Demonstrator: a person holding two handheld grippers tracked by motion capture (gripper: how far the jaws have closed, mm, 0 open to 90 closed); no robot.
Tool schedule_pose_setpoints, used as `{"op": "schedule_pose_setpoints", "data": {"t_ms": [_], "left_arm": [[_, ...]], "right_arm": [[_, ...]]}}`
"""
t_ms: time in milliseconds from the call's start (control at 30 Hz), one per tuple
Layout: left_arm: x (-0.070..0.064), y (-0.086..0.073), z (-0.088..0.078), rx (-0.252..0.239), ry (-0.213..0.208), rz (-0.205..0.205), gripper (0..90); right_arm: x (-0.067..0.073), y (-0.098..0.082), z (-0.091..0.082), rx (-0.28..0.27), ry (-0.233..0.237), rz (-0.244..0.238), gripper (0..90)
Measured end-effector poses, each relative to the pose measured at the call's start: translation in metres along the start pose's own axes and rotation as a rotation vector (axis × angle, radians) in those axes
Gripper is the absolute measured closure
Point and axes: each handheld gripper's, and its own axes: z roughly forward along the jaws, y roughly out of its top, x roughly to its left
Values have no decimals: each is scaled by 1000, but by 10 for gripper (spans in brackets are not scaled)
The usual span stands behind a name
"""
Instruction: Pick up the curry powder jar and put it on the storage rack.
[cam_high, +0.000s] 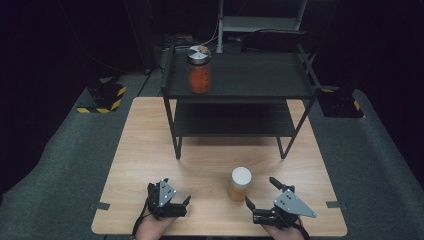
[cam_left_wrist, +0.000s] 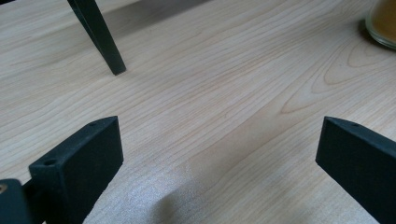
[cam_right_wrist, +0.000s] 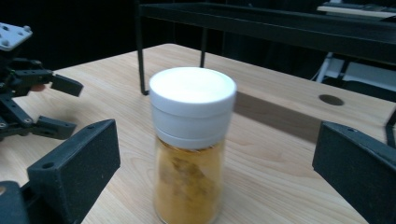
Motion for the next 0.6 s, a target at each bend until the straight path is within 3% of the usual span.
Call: {"op": "schedule_pose_setpoints", "data": {"t_ms": [300, 600], "left_arm": [[2, -4, -2, -22, -9, -5, 9], [2, -7, -3, -36, -11, -4, 9]], "right_arm": [[5, 8, 16, 6, 20, -16, 11], [3, 6, 32, 7, 30, 1, 75]]}}
